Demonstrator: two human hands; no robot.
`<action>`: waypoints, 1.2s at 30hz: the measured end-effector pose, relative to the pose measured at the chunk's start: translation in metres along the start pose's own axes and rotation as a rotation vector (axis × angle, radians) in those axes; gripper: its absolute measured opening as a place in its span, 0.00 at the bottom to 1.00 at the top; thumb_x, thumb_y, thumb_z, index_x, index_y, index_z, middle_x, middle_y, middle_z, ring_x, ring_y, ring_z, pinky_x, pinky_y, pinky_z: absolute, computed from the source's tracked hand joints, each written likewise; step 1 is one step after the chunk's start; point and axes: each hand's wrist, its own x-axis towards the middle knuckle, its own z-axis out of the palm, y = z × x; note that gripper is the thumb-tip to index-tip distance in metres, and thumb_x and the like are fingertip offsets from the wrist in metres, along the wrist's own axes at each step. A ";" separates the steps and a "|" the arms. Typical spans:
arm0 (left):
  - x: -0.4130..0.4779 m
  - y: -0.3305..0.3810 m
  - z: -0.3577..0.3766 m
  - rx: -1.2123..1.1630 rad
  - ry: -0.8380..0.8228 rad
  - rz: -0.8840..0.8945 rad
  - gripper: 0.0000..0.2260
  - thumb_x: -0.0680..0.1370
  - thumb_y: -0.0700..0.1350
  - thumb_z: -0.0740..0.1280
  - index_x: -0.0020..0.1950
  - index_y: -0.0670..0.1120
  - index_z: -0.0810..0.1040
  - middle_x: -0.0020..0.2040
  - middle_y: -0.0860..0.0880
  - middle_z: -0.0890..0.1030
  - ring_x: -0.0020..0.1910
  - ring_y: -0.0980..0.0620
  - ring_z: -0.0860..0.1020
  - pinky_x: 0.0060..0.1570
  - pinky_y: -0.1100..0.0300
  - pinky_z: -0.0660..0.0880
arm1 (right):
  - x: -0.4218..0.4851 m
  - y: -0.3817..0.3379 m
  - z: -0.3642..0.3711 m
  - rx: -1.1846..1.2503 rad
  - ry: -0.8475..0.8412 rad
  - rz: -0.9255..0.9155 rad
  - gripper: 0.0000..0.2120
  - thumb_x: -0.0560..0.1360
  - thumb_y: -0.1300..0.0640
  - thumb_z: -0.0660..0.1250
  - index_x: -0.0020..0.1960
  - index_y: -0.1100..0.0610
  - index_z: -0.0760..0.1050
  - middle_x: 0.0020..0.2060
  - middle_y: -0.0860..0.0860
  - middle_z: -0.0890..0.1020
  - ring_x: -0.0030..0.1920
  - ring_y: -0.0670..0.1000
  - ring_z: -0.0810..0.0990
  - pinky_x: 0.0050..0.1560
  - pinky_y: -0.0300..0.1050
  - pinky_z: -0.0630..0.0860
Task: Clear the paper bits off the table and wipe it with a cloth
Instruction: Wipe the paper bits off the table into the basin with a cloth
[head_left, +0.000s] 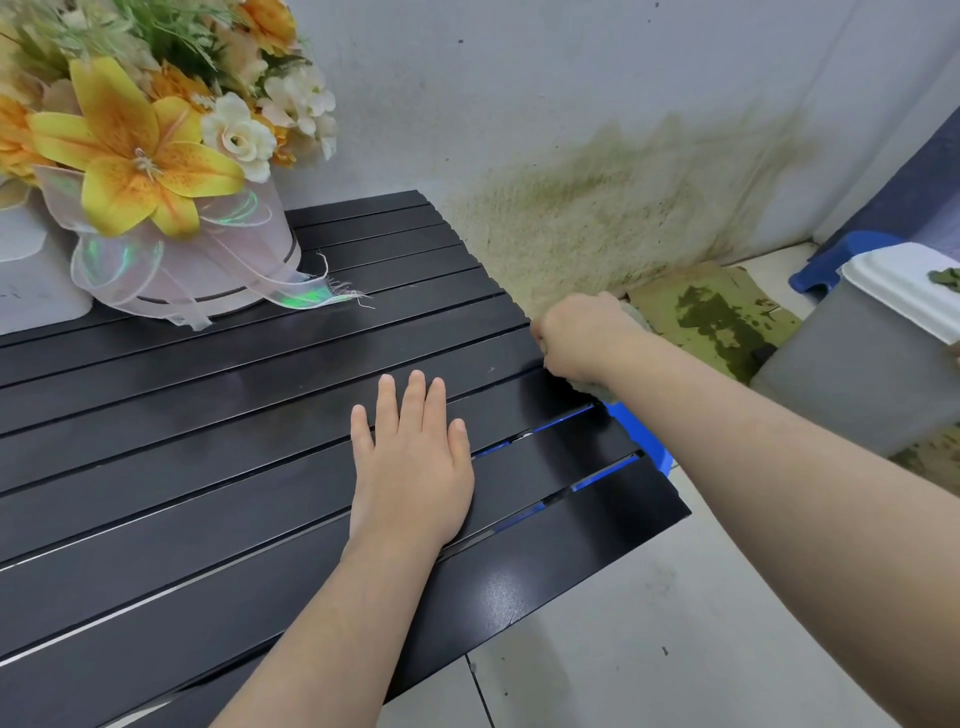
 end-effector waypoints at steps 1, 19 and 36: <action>0.000 0.000 0.000 0.001 0.000 0.000 0.24 0.80 0.52 0.44 0.76 0.50 0.50 0.78 0.51 0.50 0.76 0.49 0.44 0.73 0.46 0.42 | -0.002 -0.002 0.001 -0.013 0.021 0.007 0.14 0.72 0.61 0.58 0.55 0.52 0.75 0.52 0.54 0.79 0.56 0.57 0.75 0.55 0.52 0.67; 0.001 -0.001 0.002 0.015 -0.010 0.001 0.24 0.80 0.52 0.44 0.76 0.50 0.50 0.78 0.51 0.50 0.76 0.48 0.44 0.73 0.46 0.43 | -0.004 0.008 0.013 0.145 0.114 -0.054 0.05 0.73 0.59 0.61 0.42 0.49 0.68 0.42 0.51 0.77 0.55 0.54 0.71 0.51 0.51 0.63; -0.020 0.005 -0.024 -0.241 0.116 -0.012 0.16 0.80 0.44 0.54 0.66 0.45 0.71 0.68 0.47 0.72 0.73 0.46 0.60 0.70 0.46 0.58 | -0.112 0.032 0.000 1.386 0.441 0.123 0.12 0.68 0.39 0.67 0.43 0.46 0.77 0.40 0.44 0.84 0.40 0.48 0.82 0.45 0.43 0.79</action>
